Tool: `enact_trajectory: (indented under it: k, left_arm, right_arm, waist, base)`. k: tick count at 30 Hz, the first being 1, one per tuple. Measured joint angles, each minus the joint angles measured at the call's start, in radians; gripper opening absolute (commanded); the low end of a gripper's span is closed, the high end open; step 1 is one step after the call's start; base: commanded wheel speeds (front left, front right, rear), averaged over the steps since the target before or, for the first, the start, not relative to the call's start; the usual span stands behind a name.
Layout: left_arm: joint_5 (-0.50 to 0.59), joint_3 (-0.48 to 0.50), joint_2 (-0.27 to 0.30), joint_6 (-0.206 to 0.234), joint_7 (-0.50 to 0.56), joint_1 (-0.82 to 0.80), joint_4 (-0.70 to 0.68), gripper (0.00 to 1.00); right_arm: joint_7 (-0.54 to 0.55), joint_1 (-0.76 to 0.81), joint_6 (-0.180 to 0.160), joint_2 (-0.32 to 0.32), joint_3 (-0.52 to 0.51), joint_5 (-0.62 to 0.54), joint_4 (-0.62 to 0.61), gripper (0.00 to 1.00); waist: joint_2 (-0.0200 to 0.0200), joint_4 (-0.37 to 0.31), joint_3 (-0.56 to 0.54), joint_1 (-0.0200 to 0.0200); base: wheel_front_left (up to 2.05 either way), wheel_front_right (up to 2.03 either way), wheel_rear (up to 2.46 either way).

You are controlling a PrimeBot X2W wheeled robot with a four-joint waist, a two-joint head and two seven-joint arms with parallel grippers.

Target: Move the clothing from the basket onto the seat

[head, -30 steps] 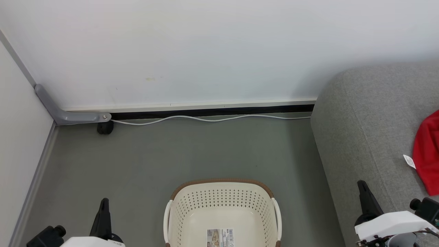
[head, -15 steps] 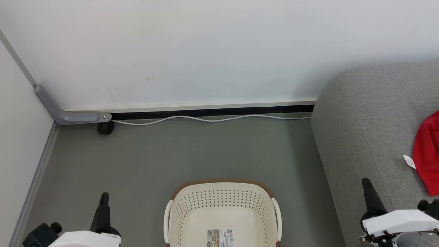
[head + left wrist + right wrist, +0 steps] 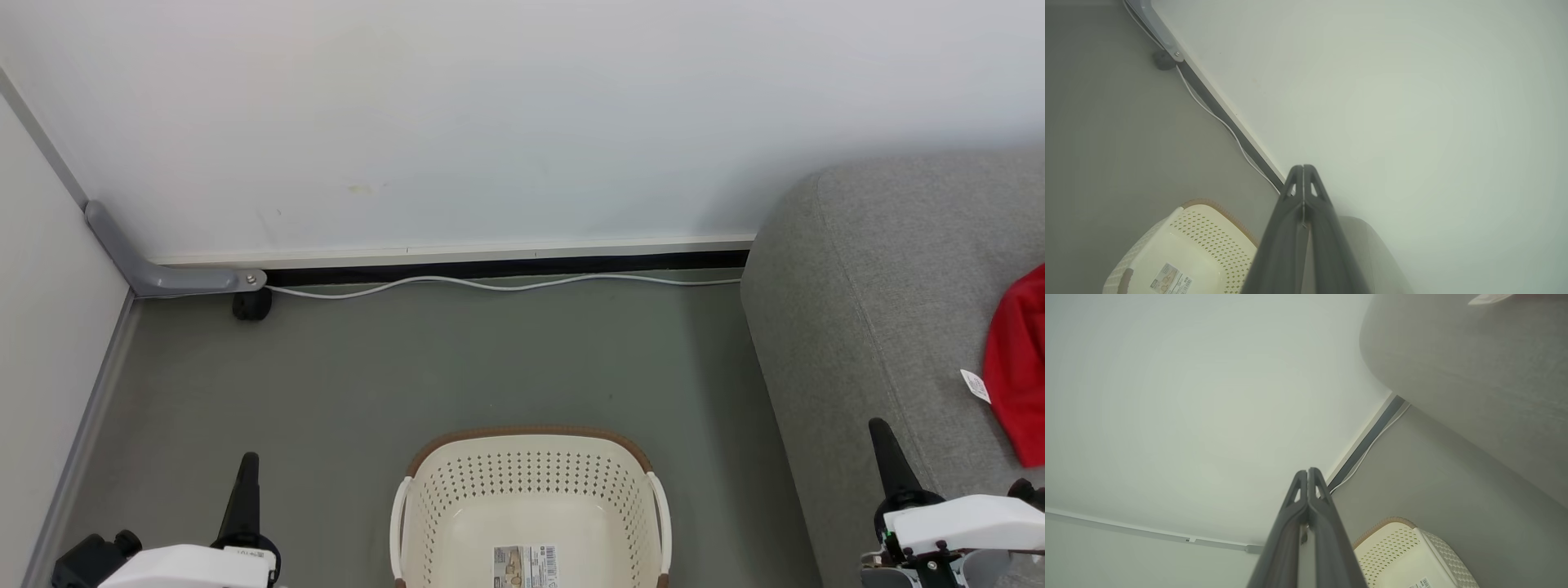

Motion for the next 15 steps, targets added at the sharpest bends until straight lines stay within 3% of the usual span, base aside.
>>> enact_trajectory:
  k: [15]
  left_arm:
    - [-0.179, 0.004, 0.002, -0.012, 0.048, -0.02, -0.009, 0.0]
  right_arm:
    - [0.044, 0.0, 0.0, 0.008, -0.038, 0.167, -0.03, 0.0]
  waist:
    - [0.0, 0.001, -0.001, 0.0]
  base:
    - [0.0, 0.0, 0.0]
